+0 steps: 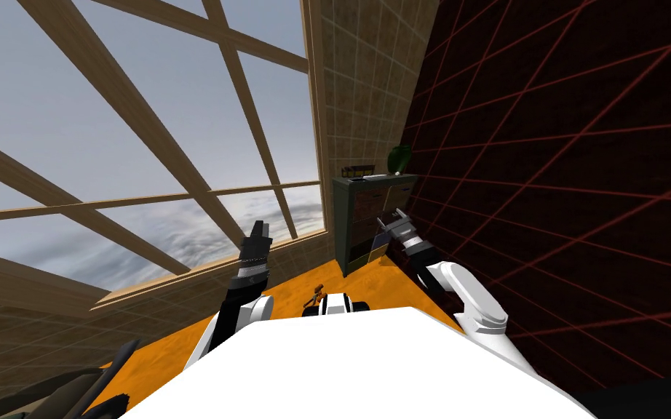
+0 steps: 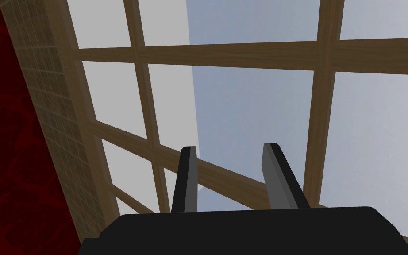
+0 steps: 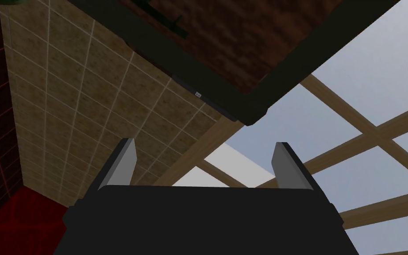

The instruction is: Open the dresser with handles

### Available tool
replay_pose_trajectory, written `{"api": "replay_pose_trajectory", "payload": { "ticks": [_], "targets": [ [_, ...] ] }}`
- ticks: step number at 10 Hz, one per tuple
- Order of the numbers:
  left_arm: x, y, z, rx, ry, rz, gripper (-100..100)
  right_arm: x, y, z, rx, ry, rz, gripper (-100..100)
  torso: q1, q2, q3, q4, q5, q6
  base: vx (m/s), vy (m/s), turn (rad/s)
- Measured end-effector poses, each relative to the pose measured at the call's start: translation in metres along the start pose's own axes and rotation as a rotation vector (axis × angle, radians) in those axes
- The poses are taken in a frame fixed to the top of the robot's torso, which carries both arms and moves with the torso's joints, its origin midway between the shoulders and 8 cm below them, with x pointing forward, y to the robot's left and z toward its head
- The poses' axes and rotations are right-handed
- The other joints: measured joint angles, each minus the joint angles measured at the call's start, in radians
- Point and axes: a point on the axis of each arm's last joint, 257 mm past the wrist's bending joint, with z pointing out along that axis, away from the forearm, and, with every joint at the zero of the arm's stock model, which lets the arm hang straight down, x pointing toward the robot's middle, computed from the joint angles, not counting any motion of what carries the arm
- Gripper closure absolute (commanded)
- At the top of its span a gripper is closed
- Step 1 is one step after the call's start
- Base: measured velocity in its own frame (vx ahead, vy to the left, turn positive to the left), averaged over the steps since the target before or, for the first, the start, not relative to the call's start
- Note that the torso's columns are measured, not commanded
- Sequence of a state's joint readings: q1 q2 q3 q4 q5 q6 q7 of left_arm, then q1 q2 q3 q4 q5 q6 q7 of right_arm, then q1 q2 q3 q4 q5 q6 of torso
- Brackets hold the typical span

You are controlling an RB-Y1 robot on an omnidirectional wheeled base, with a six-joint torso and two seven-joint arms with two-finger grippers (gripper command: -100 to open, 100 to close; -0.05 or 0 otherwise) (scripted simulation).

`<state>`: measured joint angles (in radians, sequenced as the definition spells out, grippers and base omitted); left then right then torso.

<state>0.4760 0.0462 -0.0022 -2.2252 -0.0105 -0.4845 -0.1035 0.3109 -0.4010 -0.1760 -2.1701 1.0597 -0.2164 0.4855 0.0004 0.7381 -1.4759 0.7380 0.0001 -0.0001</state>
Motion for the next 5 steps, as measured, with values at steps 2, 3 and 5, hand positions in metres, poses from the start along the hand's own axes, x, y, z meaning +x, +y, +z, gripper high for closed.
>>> {"api": "replay_pose_trajectory", "payload": {
  "ticks": [2,3,5],
  "targets": [
    [0.0,0.0,0.0,0.0,0.0,0.0,0,0.006,-0.004,0.002,-0.003,0.016,-0.095,-100,0.0,-0.001,0.0,0.0,0.0,0.0,0.063,0.011,0.026],
    [0.0,0.0,0.0,0.0,0.0,0.0,0,0.007,-0.006,0.003,-0.004,0.023,-0.134,-100,-0.001,0.0,0.0,0.0,0.0,0.0,0.061,0.016,0.037],
    [0.0,0.0,0.0,0.0,0.0,0.0,0,0.013,-0.01,0.004,-0.007,0.038,-0.226,-100,0.0,0.001,0.0,0.0,0.0,0.0,0.051,0.015,0.023]
  ]
}}
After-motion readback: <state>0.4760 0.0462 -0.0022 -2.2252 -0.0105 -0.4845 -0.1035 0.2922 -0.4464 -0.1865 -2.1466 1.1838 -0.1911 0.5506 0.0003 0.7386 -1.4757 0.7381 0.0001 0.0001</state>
